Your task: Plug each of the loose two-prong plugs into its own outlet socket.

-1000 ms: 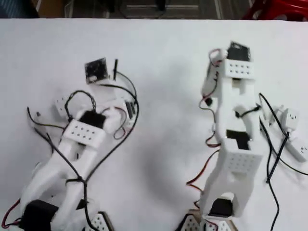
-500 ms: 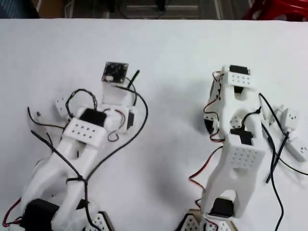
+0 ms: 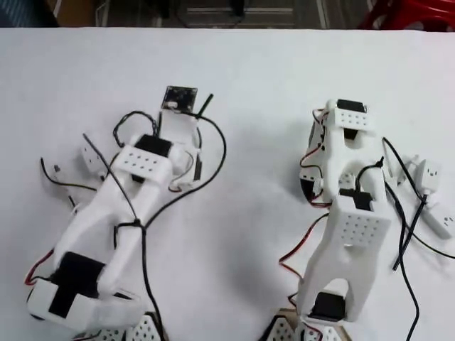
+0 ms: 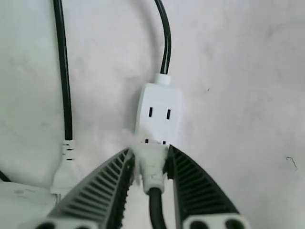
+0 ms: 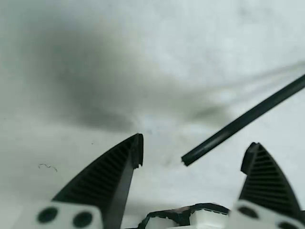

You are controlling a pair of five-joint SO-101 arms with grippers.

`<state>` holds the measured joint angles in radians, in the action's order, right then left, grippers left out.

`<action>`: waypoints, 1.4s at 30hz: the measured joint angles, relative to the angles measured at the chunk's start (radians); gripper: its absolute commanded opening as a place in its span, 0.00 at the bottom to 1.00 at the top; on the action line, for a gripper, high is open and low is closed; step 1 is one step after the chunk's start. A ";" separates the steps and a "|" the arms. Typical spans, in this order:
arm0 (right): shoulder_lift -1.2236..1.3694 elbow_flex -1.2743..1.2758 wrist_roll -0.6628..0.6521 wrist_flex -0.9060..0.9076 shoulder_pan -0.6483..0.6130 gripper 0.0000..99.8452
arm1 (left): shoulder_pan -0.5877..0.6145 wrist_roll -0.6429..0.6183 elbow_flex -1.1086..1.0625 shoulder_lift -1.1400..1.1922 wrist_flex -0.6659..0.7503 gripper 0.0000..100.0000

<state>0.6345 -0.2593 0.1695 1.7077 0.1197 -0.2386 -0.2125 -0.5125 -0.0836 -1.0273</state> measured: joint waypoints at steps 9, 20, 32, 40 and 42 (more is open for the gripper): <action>0.000 0.000 0.000 0.000 0.000 0.33 | -0.017 -0.014 -0.037 -0.002 0.089 0.02; 0.009 0.006 0.000 0.000 0.000 0.33 | -0.021 -0.012 -0.058 -0.015 0.074 0.02; 0.012 0.009 0.000 0.000 0.000 0.33 | -0.025 -0.018 -0.089 0.008 0.041 0.02; 0.012 0.009 -0.002 0.000 0.000 0.33 | -0.015 -0.017 0.006 0.147 0.014 0.30; 0.012 0.009 -0.002 0.000 0.000 0.33 | -0.008 -0.021 0.061 0.187 -0.040 0.35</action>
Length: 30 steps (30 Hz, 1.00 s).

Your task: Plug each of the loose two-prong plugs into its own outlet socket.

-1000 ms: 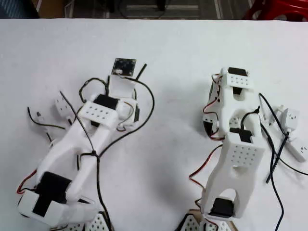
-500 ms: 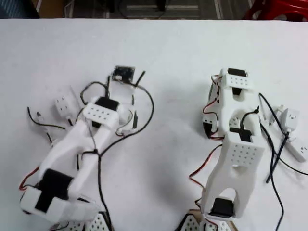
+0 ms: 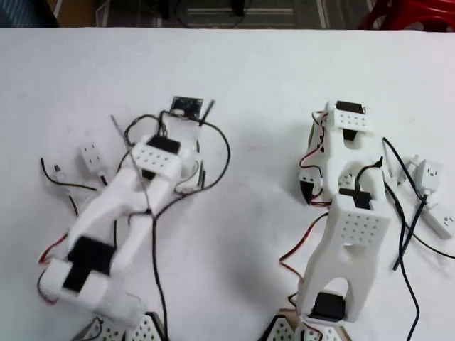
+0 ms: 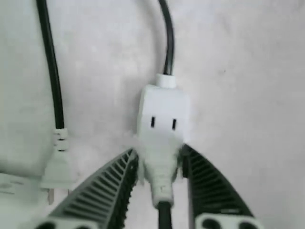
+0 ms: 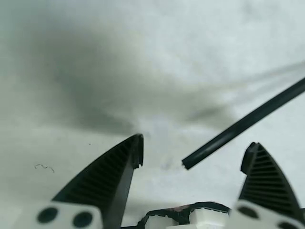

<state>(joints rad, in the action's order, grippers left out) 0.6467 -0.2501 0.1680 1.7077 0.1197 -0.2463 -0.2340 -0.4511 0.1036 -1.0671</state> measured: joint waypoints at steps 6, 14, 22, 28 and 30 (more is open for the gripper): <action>0.000 0.000 0.000 0.000 0.000 0.33 | 0.064 -0.041 0.054 0.058 -0.086 0.34; 0.000 0.000 0.000 0.000 0.000 0.33 | 0.066 -0.041 0.078 0.129 -0.069 0.18; 0.000 0.000 0.000 0.000 0.000 0.33 | 0.060 -0.041 0.183 0.215 -0.071 0.02; 0.000 0.000 0.000 0.000 0.000 0.33 | 0.054 -0.041 0.207 0.219 -0.060 0.02; 0.006 0.000 0.000 0.000 0.000 0.33 | 0.058 -0.041 0.247 0.222 -0.051 0.02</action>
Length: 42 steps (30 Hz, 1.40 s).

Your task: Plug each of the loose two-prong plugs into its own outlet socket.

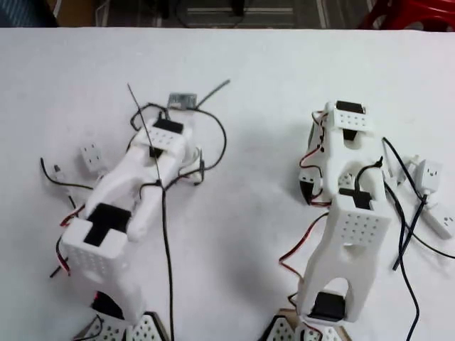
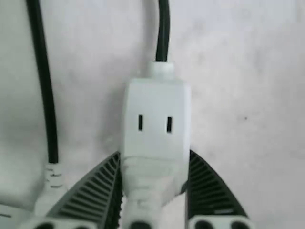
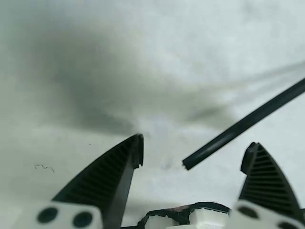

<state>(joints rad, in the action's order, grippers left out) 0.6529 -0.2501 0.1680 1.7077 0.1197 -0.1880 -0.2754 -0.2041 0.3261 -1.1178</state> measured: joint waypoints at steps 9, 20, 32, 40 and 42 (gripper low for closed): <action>0.051 -0.003 0.000 0.000 0.000 0.33 | 0.003 0.006 0.282 0.015 0.117 0.02; 0.057 0.000 0.000 -0.057 -0.002 0.33 | 0.061 0.212 0.701 0.483 0.279 0.18; 0.078 -0.002 0.000 -0.058 -0.003 0.33 | 0.091 0.196 1.766 1.049 -0.238 0.31; 0.078 -0.002 0.000 -0.069 -0.003 0.33 | 0.209 0.153 1.824 1.002 -0.420 0.36; 0.078 -0.002 -0.002 -0.069 -0.003 0.33 | 0.245 0.150 1.824 0.959 -0.468 0.36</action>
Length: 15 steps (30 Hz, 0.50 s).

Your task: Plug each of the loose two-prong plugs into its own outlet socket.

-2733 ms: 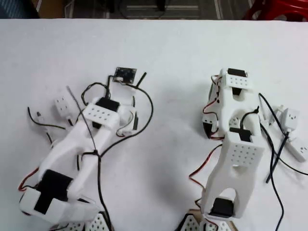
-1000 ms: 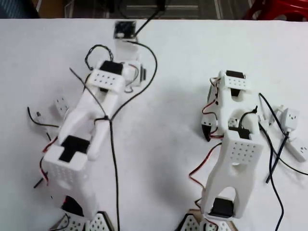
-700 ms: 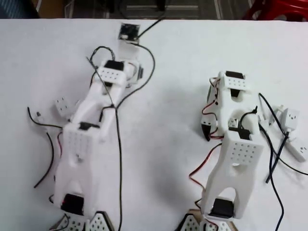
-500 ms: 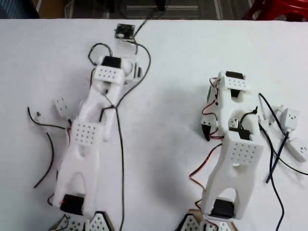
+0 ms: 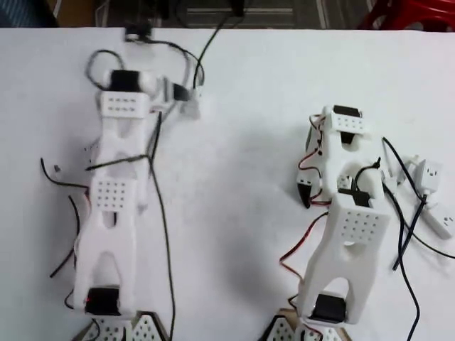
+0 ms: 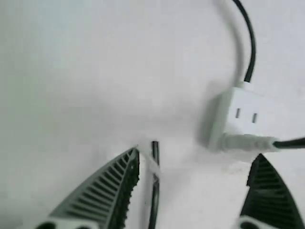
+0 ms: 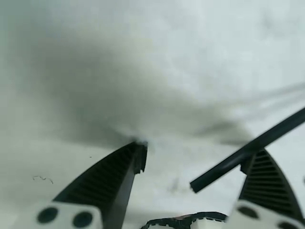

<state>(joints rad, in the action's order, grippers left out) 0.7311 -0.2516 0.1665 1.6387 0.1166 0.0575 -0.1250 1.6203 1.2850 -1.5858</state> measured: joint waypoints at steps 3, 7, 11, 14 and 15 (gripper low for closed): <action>0.000 0.000 0.000 0.000 0.000 0.33 | 0.068 0.000 0.000 -0.058 -0.075 0.36; 0.000 0.000 0.000 0.000 0.000 0.33 | 0.175 -0.003 0.000 -0.091 -0.160 0.36; 0.000 0.000 0.000 0.000 0.000 0.33 | 0.284 -0.043 -0.011 -0.091 -0.192 0.36; 0.000 0.000 0.000 0.000 0.000 0.33 | 0.365 -0.107 -0.087 -0.095 -0.192 0.36; 0.000 0.000 0.000 0.000 0.000 0.33 | 0.385 -0.118 -0.121 -0.095 -0.192 0.36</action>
<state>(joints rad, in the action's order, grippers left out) 0.7311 -0.2516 0.1665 1.6387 0.1166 0.4427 -0.2432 1.4991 1.1899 -1.7776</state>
